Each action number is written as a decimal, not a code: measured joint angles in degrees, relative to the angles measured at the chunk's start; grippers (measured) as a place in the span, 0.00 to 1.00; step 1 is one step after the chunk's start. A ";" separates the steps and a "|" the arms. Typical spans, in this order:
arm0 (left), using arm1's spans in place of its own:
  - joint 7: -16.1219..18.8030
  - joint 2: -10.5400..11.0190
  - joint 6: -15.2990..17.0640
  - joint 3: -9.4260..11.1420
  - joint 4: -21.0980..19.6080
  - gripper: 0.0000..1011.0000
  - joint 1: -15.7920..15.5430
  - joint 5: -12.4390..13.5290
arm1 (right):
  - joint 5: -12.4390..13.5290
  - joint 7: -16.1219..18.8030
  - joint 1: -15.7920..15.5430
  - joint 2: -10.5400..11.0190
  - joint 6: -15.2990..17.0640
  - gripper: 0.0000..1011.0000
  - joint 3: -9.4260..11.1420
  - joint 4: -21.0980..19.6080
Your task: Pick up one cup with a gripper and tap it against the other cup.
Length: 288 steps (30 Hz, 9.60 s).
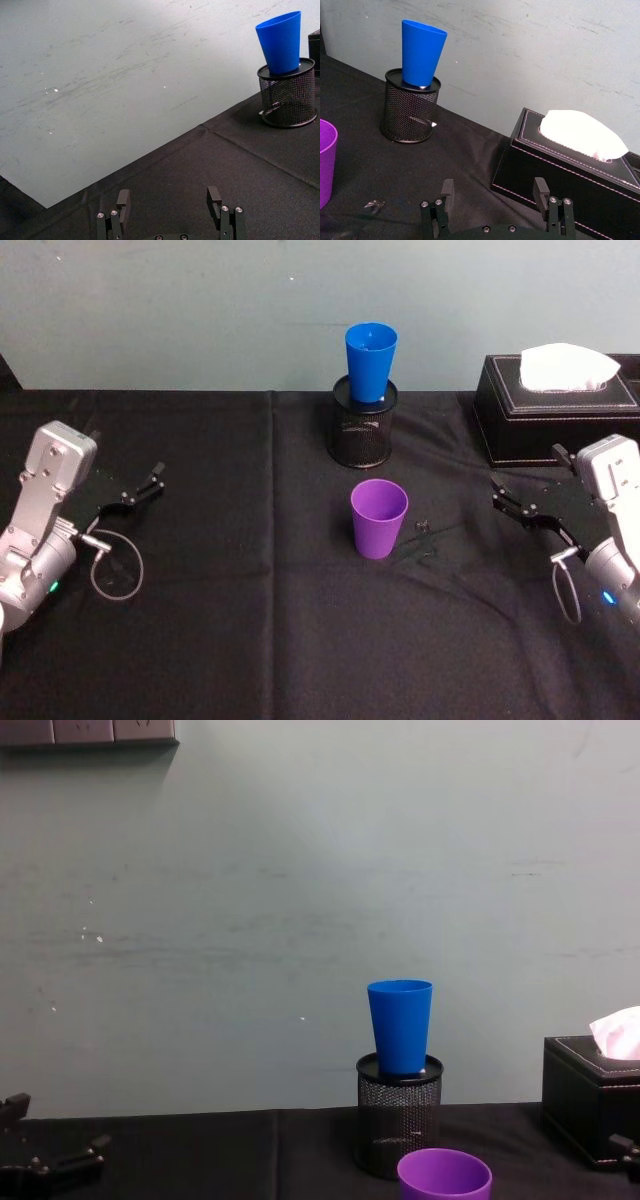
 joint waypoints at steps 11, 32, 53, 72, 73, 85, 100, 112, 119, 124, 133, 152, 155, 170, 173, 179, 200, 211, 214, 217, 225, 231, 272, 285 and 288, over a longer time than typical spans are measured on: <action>0.00 0.01 0.00 0.00 0.00 0.99 0.00 0.00 | 0.00 0.00 0.00 0.00 0.00 0.99 0.00 0.00; 0.00 0.00 0.00 0.00 0.00 0.99 0.00 0.00 | 0.00 0.00 0.00 0.00 0.00 0.99 0.00 0.00; 0.00 0.00 0.00 0.00 0.00 0.99 0.00 0.00 | 1.73 4.27 -1.48 -0.15 -2.92 0.99 1.00 -0.30; 0.00 0.00 0.00 0.00 0.00 0.99 0.00 0.00 | 11.69 29.61 -0.74 -1.19 -6.52 0.99 -1.54 2.60; 0.00 0.00 0.00 0.00 0.00 0.99 0.00 0.00 | 11.77 30.04 -0.54 -1.42 -6.34 0.99 -1.61 2.79; 0.00 0.00 0.00 0.00 0.00 0.99 0.00 0.00 | 11.83 33.72 2.87 -5.36 -4.29 0.99 -2.32 6.42; 0.00 0.00 0.00 0.00 0.00 0.99 0.00 0.00 | 9.61 35.65 6.15 -9.51 -3.78 0.99 -2.54 11.01; 0.00 0.00 0.00 0.00 0.00 0.99 0.00 0.00 | 6.76 35.18 7.24 -11.77 -6.10 0.99 -1.57 13.61; 0.00 0.00 0.00 0.00 0.00 0.99 0.00 0.00 | 6.04 35.38 7.90 -13.06 -6.85 0.99 -0.97 15.45; 0.00 0.00 0.00 0.00 0.00 0.99 0.00 0.00 | 5.62 35.71 8.30 -13.80 -6.91 0.99 -0.58 16.27; 0.00 0.00 0.00 0.00 0.00 0.99 0.00 0.00 | 5.32 35.71 8.37 -14.03 -7.10 0.99 -0.47 16.48; 0.00 0.00 0.00 0.00 0.00 0.99 0.00 0.00 | 5.55 35.77 8.29 -13.88 -7.02 0.76 -0.56 16.31; 0.00 0.00 0.00 0.00 0.00 0.99 0.00 0.00 | 5.57 35.78 8.28 -13.87 -7.00 0.75 -0.56 16.30; 0.00 0.00 0.00 0.00 0.00 0.99 0.00 0.00 | 6.71 36.56 7.85 -9.72 2.80 0.73 0.53 5.13; 0.00 0.00 0.00 0.00 0.00 0.99 0.00 0.00 | 8.42 36.56 8.00 -8.71 6.43 0.73 1.08 2.22; 0.00 0.00 0.00 0.00 0.00 0.99 0.00 0.00 | 10.75 36.47 8.96 -7.00 10.39 0.73 1.67 -1.93; 0.00 0.00 0.00 0.00 0.00 0.99 0.00 0.00 | 13.38 35.62 12.06 -5.21 14.05 0.73 0.54 -4.42; 0.00 0.00 0.00 0.00 0.00 0.99 0.00 0.00 | 13.28 35.64 11.90 -5.32 13.89 0.73 0.64 -4.34; 0.00 0.00 0.00 0.00 0.00 0.99 0.00 0.00 | 13.23 35.64 11.88 -5.33 13.86 0.73 0.66 -4.32; 0.00 0.00 0.00 0.00 0.00 0.99 0.00 0.00 | 13.19 35.65 11.87 -5.35 13.83 0.73 0.68 -4.30; 0.00 0.00 0.00 0.00 0.00 0.99 0.00 0.00 | 13.15 35.66 11.83 -5.39 13.80 0.73 0.72 -4.26; 0.00 0.00 0.00 0.00 0.00 0.99 0.00 0.00 | 13.12 35.67 11.80 -5.39 13.77 0.73 0.72 -4.26; 0.00 0.00 0.00 0.00 0.00 0.99 0.00 0.00 | 13.11 35.72 11.79 -5.40 13.73 0.73 0.72 -4.25; 0.00 0.00 0.00 0.00 0.00 0.99 0.00 0.00 | 13.11 35.72 11.80 -5.40 13.73 0.73 0.72 -4.26; 0.00 0.00 0.00 0.00 0.00 0.99 0.00 0.00 | 13.11 35.72 11.80 -5.40 13.73 0.73 0.72 -4.26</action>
